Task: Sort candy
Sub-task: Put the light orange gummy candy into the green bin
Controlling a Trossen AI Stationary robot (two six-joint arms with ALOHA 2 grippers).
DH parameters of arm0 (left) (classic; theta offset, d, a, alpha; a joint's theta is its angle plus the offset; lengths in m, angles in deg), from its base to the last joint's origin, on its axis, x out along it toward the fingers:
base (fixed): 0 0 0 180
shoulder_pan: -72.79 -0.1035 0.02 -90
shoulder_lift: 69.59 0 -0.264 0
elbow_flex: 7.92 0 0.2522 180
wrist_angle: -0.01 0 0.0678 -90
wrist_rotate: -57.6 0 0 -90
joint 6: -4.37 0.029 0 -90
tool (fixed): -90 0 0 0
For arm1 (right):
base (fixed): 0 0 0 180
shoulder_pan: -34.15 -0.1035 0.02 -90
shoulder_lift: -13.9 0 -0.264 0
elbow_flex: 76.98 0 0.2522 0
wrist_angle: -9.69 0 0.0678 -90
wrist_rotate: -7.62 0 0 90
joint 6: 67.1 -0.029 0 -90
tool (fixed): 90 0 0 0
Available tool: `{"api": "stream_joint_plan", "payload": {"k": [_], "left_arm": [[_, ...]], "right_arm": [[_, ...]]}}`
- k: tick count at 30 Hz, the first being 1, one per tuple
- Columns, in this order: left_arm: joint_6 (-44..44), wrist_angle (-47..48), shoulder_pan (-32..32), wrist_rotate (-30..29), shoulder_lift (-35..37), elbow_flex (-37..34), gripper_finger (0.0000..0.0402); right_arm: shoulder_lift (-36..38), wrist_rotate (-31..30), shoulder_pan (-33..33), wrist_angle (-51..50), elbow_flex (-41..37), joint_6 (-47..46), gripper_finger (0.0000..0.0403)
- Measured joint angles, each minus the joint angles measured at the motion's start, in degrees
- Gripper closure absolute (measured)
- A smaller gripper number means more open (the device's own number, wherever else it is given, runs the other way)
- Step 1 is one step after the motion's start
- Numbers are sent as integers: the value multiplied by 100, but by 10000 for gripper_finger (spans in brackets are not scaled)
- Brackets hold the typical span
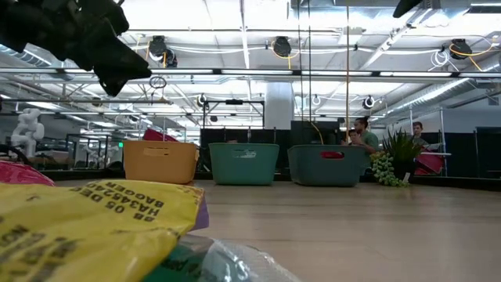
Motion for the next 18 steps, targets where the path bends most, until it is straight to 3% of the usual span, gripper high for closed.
{"api": "stream_joint_plan", "payload": {"k": [4, 11, 18], "left_arm": [[-269, 234, -2, -63, -2, 0, 286], [-328, 506, -3, -306, -2, 0, 214], [-802, 516, 3, -85, 0, 0, 204]], "right_arm": [[-152, -6, -91, 0, 0, -102, 199], [-320, 22, -103, 40, 0, -251, 199], [-845, 13, -392, 152, 0, -787, 199]]}}
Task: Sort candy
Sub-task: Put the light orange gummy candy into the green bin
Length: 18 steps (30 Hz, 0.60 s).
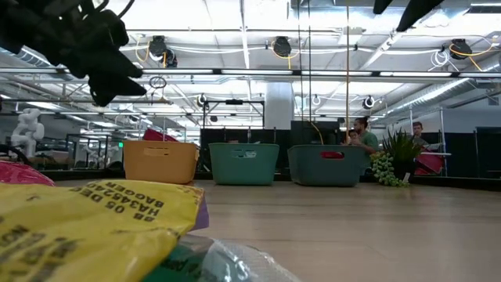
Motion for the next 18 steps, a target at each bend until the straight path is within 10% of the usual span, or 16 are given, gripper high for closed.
{"api": "stream_joint_plan", "payload": {"k": [18], "left_arm": [[-884, 2969, 3062, -2145, -2140, 2487, 207]], "right_arm": [[-1479, 352, -1296, 1390, -2, -1307, 199]]}}
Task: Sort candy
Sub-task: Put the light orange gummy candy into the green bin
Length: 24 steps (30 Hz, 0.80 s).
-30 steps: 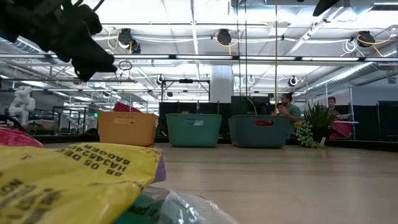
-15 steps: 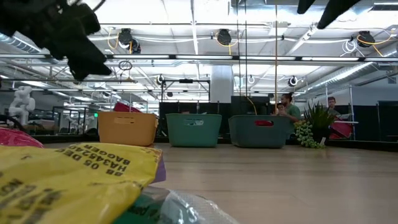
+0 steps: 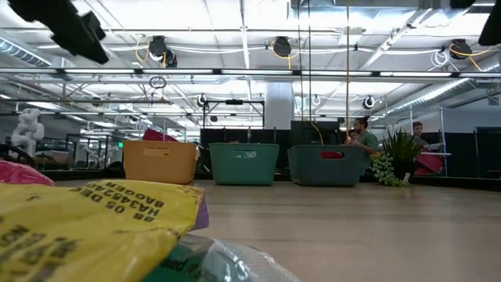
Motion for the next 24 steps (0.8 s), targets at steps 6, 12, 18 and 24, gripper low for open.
{"api": "stream_joint_plan", "payload": {"k": [6, 12, 18, 24], "left_arm": [[-987, 970, 525, -181, -1386, 915, 207], [-1522, 858, 553, 474, -2215, 1189, 207], [-1976, 381, 549, 1154, -2718, 1189, 207], [-2049, -200, 548, 1524, -3275, 1191, 207]], "right_arm": [[-20, -58, -246, 253, 0, 303, 199], [-50, -446, -649, 318, 0, 414, 200], [-187, -647, -1037, 419, -20, 308, 200], [-208, -656, -1354, 763, -226, 172, 200]]}}
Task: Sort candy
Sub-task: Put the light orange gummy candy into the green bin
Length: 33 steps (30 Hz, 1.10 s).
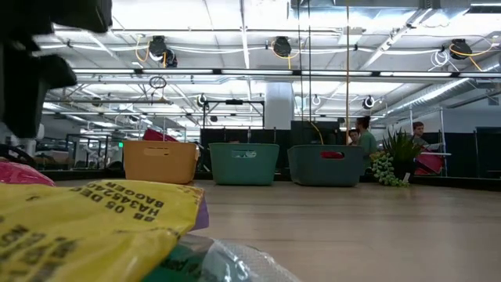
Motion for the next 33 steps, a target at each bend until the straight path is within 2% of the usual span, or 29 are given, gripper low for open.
{"api": "stream_joint_plan", "payload": {"k": [10, 17, 21, 27, 33], "left_arm": [[-286, -98, -49, 85, -897, 0, 207], [-314, -302, -54, 225, -1233, 24, 215], [-429, -295, -54, 286, -1242, 22, 253], [-429, -353, -66, 521, -1249, 26, 378], [-386, 10, -110, 540, -1277, 318, 394]], "right_arm": [[0, -3, -288, 17, -36, -16, 200], [0, -4, -338, 17, -38, 68, 200], [0, -3, -349, -28, -38, 100, 200], [0, -10, -346, -234, -38, 135, 200], [2, -11, -346, -327, -38, 135, 200]]}}
